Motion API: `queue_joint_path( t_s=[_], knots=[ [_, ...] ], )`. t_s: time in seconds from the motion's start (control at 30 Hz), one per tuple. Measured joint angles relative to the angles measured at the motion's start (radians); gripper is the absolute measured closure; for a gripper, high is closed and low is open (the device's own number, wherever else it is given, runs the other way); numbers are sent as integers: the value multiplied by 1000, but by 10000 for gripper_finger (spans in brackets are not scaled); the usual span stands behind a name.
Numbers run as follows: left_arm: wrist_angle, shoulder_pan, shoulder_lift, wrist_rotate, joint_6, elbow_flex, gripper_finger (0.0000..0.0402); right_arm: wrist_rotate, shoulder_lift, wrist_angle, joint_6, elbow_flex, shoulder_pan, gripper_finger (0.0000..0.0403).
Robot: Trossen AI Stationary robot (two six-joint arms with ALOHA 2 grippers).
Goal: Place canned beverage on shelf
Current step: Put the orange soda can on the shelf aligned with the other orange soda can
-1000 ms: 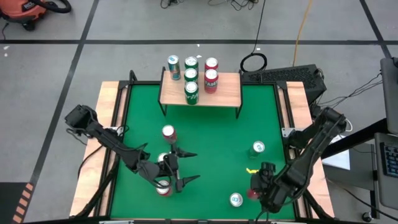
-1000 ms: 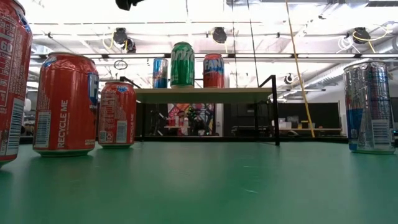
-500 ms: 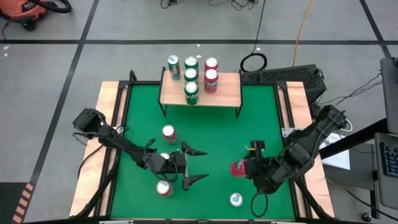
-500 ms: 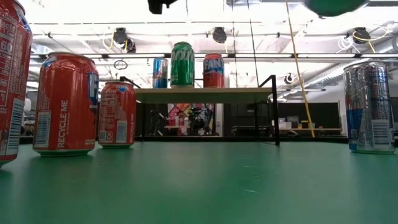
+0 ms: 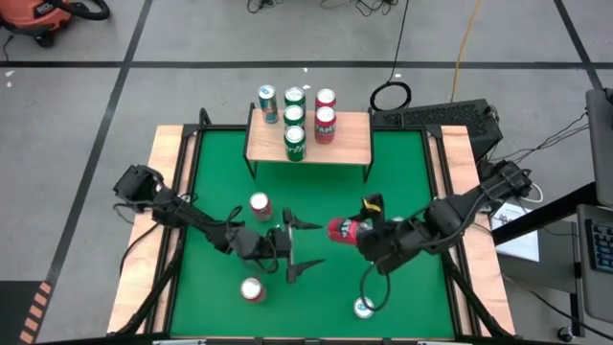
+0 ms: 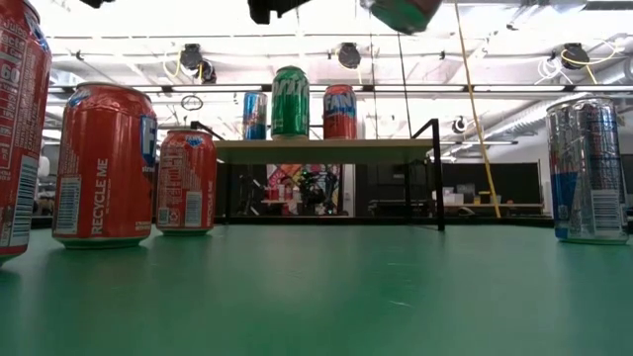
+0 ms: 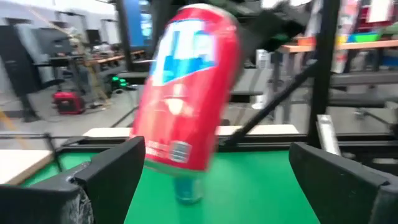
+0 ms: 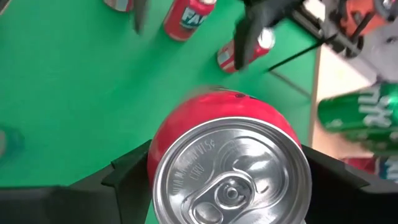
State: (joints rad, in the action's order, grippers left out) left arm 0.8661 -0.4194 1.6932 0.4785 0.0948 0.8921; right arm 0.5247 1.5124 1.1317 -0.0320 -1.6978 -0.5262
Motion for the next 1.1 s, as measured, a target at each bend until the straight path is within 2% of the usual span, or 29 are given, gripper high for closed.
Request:
queue_joint_path(
  t_s=[0.2,0.33,0.53,0.7,0.83,1.1],
  knots=[
    [-8,58,0,7,26,0,2,-8,11,-41,-108,0,30,108],
    [-33,93,0,-49,19,0,2,-45,12,-64,-159,0,50,108],
    [-72,119,0,-184,16,0,2,-66,23,-109,-274,0,69,108],
    [-67,119,0,-192,16,0,4,-74,24,-125,-333,0,80,108],
    [-67,119,-1,-182,16,0,26,-87,24,-131,-364,0,82,108],
    [-67,118,-1,-183,23,0,108,-111,24,-134,-377,0,82,102]
  ],
)
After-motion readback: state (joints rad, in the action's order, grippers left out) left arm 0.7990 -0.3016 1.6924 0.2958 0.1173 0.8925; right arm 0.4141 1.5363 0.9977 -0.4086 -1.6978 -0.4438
